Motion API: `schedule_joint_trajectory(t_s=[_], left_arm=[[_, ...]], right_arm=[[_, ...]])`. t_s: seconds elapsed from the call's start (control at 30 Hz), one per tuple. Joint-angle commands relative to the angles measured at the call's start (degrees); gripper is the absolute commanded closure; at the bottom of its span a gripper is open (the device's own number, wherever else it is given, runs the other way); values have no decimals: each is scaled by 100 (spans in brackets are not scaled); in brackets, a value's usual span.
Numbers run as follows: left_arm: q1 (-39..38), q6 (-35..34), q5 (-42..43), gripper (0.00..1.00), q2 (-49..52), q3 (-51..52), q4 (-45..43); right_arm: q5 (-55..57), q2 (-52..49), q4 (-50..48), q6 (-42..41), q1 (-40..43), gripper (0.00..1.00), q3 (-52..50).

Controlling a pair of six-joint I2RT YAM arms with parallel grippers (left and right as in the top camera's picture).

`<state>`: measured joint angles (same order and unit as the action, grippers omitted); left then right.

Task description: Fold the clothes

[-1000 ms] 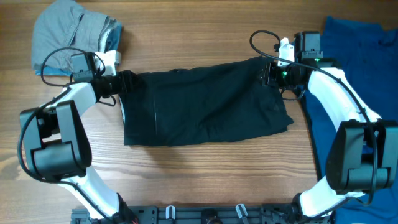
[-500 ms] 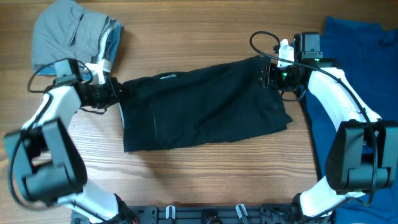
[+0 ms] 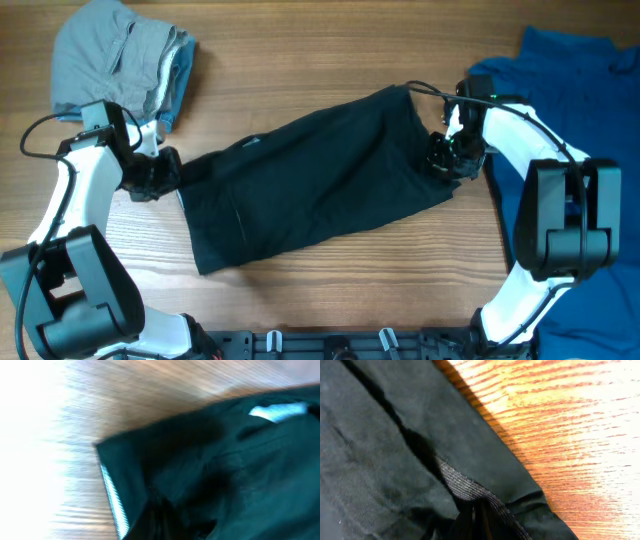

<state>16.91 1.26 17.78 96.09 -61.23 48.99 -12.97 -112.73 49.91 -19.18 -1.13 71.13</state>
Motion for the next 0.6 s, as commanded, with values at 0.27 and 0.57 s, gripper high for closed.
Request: schedule_joint_trajectory(t_s=[0.27, 0.57], left_arm=[[400, -1172, -1377, 91, 129, 905, -531], [393, -595, 254, 76, -522, 461, -463]], right_arm=[[291, -378, 9, -225, 15, 84, -13], [-782, 1032, 420, 1016, 57, 71, 804]])
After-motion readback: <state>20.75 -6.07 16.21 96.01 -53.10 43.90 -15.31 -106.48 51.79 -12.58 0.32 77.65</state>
